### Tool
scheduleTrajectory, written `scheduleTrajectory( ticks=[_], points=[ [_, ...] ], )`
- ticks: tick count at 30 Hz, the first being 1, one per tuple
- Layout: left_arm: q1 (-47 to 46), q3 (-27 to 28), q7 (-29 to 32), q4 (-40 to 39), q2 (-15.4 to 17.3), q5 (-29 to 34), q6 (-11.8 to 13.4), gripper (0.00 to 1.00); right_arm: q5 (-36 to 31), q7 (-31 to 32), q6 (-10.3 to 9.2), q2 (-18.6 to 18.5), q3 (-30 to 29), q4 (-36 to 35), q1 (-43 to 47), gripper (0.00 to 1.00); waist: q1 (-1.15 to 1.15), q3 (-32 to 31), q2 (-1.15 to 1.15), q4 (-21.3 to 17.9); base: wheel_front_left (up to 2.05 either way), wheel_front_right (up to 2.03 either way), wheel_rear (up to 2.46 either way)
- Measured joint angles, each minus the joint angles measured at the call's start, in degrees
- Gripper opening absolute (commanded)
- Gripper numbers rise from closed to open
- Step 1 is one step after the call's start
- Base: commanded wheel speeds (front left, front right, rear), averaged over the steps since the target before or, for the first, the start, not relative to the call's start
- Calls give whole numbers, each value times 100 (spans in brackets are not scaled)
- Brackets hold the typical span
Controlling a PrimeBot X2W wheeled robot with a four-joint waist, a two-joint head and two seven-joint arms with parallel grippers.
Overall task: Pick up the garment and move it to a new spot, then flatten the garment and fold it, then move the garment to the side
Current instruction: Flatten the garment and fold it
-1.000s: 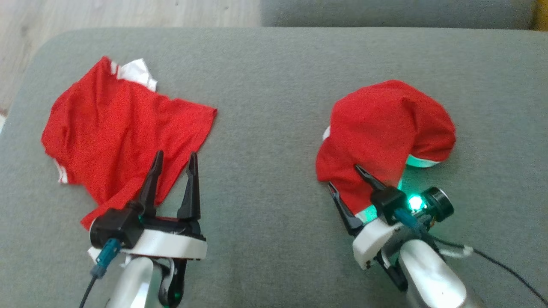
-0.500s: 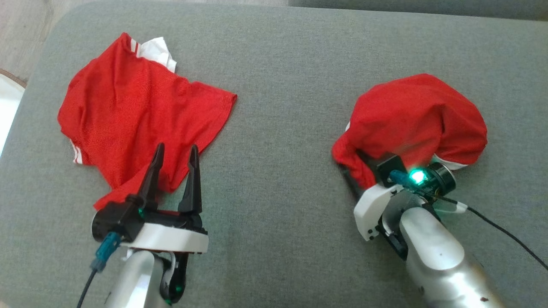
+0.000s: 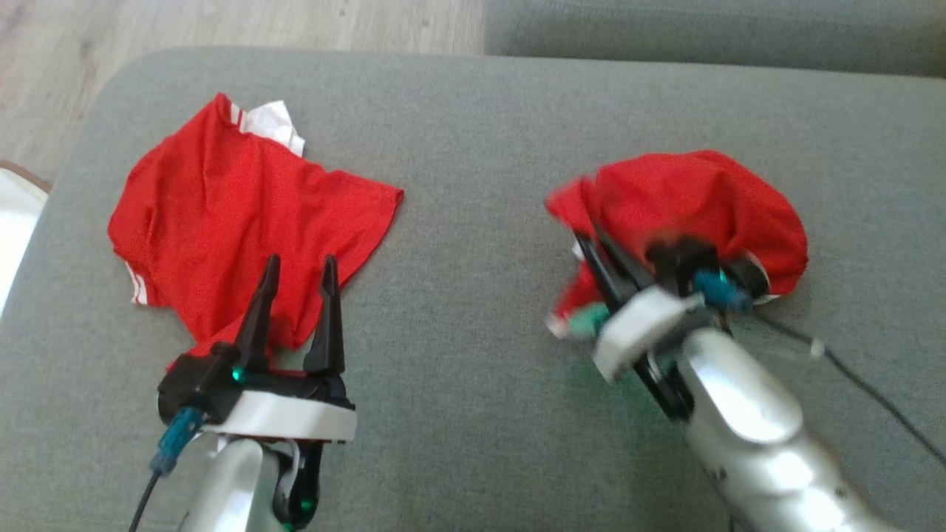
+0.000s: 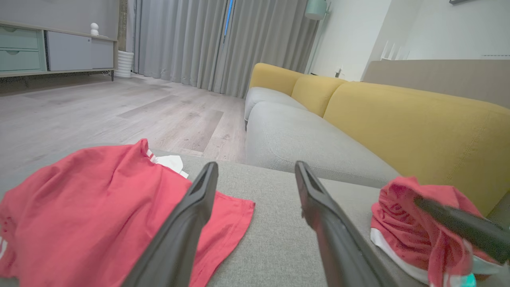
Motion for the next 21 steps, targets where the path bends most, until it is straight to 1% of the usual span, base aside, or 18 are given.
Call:
scheduleTrajectory(
  ticks=[3,5,8,11,14,17,21],
  points=[
    [58,25,0,-16,0,-92,0,100,514,-46,0,-7,358,-439,-438,0,0,-118,0,-1,0,0,0],
    [154,31,0,-13,0,-92,0,100,970,-100,0,-11,508,-783,-818,0,0,-192,0,-5,0,0,0],
    [286,76,0,-16,0,-93,0,100,1568,-190,0,-11,472,-1268,-1360,0,-1,-290,0,-33,0,0,0],
    [360,202,0,-29,2,-93,1,100,1913,-248,0,-9,5,-1506,-1735,0,-1,-341,0,-122,0,0,0],
    [358,220,0,-102,0,-92,1,100,1984,-242,0,-25,-534,-1446,-1751,0,-1,-358,0,-230,0,0,0],
    [354,219,0,-159,1,-90,1,100,1982,-70,0,-99,-1135,-1337,-1378,0,-1,-319,0,-337,0,0,0],
    [341,207,0,-160,1,-63,1,100,1939,261,0,-493,-1962,-1047,-375,0,0,-202,0,-473,0,0,0]
  ],
)
